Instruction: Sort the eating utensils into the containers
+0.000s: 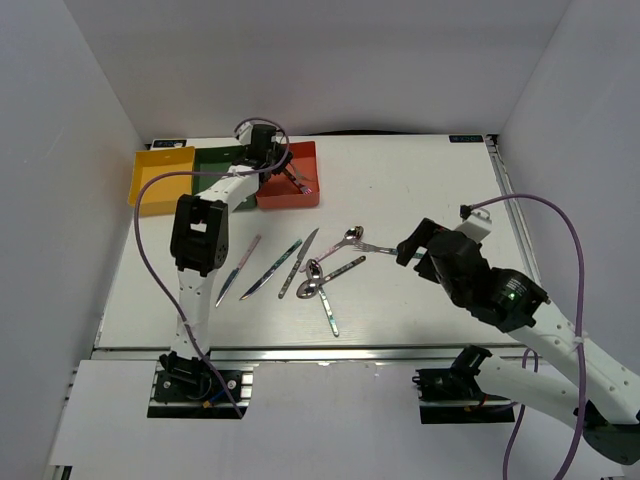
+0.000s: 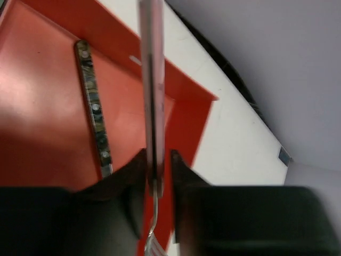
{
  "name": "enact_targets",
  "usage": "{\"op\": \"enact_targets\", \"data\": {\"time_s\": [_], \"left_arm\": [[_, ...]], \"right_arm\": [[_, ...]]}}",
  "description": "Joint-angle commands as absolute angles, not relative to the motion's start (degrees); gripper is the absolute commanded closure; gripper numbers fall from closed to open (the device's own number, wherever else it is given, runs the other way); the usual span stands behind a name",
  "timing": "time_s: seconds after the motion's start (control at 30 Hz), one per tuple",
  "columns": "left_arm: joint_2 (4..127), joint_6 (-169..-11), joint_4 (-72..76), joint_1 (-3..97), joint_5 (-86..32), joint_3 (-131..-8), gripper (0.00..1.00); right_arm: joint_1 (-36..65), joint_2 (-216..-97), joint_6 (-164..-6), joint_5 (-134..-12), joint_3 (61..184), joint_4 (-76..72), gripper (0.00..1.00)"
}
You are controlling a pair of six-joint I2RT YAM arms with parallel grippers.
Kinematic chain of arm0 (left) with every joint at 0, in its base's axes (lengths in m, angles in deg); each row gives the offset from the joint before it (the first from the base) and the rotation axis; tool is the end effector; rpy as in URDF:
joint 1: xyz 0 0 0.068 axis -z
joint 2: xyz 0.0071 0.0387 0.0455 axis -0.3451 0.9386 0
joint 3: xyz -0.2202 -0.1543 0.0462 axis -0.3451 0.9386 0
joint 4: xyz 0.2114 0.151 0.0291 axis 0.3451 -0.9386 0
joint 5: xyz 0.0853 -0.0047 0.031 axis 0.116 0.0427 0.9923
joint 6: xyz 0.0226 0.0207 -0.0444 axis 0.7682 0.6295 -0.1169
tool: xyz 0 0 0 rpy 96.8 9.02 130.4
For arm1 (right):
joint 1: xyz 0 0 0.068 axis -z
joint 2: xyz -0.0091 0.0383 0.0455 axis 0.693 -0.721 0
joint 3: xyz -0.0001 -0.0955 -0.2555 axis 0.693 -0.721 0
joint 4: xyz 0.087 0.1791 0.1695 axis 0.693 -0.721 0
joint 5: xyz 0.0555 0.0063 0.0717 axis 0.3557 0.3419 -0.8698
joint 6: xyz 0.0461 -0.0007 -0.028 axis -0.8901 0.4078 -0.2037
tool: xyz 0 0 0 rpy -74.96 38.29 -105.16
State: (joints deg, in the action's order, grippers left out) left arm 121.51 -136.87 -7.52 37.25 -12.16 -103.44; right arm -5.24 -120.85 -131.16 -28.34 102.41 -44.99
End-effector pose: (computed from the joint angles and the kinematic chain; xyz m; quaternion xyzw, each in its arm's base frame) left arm 0.5121 -0.1527 0.2018 -0.3351 0.8098 -0.2510 0.4110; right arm 0.1147 0.0996 0.3461 0.1794 0.8304 0.1699 0.4994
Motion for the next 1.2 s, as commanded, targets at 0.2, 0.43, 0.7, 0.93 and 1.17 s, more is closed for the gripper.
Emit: {"op": "enact_targets", "data": {"time_s": [0.2,0.43,0.7,0.93,1.17], "left_arm": [[114.92,-139.15,-8.03,37.41,-13.48,-100.95,0.29],[99.54,-134.59,-7.68,37.41,-13.38,-94.27,0.02],[71.78,-120.88,-12.95,37.59,-22.16,-74.17,0.02],[46.37,-106.31,-19.27,37.59,-32.28,-48.49,0.02],[34.57,-101.80,-24.40,39.70,-33.93,-39.59,0.02]], "right_arm": [[0.00,-125.37,-121.15,-33.06,103.88,-41.82,0.11],[11.15,-136.27,-110.59,-46.44,102.03,-32.42,0.11],[14.95,-156.74,-90.56,-52.68,108.26,-27.83,0.11],[16.00,-170.20,-73.14,-56.04,110.47,-23.88,0.12],[17.58,-171.36,-60.13,-55.95,105.64,-16.41,0.12]]}}
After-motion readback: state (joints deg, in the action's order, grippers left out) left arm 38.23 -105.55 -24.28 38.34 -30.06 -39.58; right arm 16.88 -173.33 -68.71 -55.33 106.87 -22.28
